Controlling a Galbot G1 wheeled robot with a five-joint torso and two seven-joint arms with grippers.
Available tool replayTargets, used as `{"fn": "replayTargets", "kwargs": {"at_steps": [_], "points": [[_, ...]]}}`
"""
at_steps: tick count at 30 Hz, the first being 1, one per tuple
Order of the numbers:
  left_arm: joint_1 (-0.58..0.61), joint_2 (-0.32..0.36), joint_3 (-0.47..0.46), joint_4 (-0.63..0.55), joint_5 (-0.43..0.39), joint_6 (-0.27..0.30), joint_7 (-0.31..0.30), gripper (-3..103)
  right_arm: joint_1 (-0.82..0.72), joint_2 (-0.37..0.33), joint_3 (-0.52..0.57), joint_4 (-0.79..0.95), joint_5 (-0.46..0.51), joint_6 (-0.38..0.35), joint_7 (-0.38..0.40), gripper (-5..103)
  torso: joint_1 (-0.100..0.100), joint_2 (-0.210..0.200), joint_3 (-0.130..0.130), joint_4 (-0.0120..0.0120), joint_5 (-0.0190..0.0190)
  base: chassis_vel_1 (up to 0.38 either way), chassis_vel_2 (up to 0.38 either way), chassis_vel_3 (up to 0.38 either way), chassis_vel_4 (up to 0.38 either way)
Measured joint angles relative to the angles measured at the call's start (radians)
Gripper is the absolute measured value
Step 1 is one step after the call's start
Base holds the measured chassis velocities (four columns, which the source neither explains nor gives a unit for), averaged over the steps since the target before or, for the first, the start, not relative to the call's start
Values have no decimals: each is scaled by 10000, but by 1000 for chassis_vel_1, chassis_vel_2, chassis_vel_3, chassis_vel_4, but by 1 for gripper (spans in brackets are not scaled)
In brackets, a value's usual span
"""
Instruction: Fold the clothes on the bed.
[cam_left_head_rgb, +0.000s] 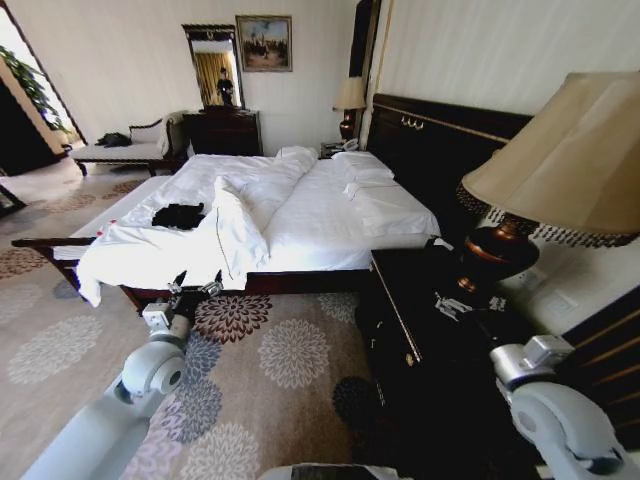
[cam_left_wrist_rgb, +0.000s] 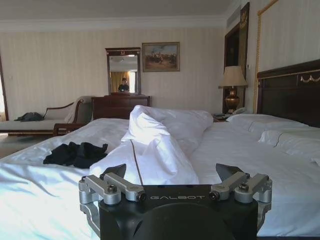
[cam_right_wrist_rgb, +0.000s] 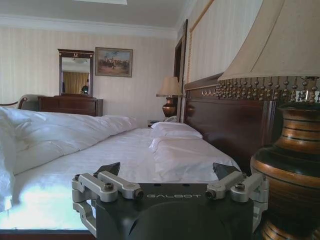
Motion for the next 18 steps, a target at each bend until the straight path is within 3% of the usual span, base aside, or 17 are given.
{"fn": "replayTargets", "kwargs": {"at_steps": [18], "points": [[450, 91, -338, -429, -128, -14, -83, 100, -43, 43, -53, 72, 20, -5, -52, 100, 0, 0, 0, 1, 0, 0, 0, 0, 0]]}}
